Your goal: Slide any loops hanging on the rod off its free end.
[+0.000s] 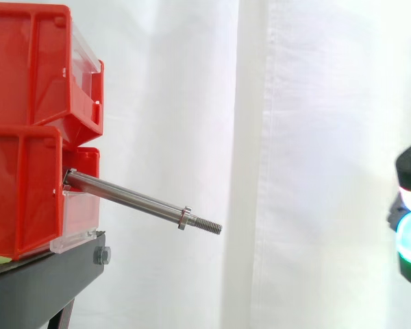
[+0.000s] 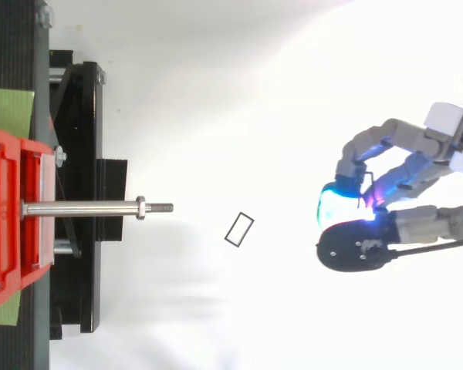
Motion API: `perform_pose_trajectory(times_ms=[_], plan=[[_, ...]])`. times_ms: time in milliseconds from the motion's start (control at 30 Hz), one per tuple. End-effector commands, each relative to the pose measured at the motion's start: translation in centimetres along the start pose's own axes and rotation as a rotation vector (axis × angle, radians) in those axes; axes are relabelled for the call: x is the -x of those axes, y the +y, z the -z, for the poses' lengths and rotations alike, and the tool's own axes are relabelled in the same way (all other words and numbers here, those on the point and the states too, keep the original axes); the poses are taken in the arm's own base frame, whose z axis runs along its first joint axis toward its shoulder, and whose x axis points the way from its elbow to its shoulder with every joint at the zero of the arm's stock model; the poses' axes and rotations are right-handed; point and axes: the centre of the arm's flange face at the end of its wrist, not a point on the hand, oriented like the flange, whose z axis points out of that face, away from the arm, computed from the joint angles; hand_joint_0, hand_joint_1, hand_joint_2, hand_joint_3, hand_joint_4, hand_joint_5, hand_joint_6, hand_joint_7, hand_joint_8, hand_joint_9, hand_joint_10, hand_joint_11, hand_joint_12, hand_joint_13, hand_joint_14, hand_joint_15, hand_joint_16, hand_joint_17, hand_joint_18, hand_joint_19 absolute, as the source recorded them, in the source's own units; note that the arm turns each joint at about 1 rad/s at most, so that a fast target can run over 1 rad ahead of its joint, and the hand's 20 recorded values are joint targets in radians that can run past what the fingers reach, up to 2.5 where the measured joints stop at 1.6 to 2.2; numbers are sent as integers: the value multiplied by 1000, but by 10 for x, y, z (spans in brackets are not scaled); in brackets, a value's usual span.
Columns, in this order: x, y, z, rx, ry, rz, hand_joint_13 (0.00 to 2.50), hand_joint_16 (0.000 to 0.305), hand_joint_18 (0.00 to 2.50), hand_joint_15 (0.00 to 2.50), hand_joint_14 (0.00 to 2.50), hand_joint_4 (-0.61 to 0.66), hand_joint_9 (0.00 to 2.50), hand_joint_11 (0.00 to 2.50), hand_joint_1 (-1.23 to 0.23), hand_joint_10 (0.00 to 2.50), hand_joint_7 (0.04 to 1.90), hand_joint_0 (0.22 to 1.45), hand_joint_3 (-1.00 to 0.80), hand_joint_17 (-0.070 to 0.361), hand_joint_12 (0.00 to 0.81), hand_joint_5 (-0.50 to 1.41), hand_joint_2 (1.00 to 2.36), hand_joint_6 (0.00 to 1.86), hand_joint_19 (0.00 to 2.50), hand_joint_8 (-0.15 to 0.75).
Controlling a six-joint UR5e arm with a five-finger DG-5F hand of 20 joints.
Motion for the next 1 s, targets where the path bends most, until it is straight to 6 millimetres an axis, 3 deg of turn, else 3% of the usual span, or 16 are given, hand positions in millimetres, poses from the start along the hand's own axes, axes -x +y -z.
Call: perform_pose_trajectory(times_ms=[0, 167, 733, 967], plan=[[-3, 5, -9, 63, -6, 60, 790, 55, 645, 488, 20, 69, 960, 842, -605, 28, 964, 623, -473, 124, 367, -182, 1002, 926, 502, 260], [-6, 3, -24, 87, -19, 95, 789, 55, 647, 490, 20, 73, 959, 840, -602, 32, 958, 623, -481, 124, 367, -182, 1002, 925, 512, 263], [-5, 1, -23, 73, -7, 11, 789, 55, 645, 495, 20, 103, 966, 835, -581, 30, 986, 611, -422, 125, 371, -177, 1006, 929, 511, 264], [-7, 1, -22, 65, 11, -49, 782, 56, 649, 490, 20, 121, 942, 850, -703, 31, 983, 645, -332, 126, 378, -185, 1014, 932, 493, 266]])
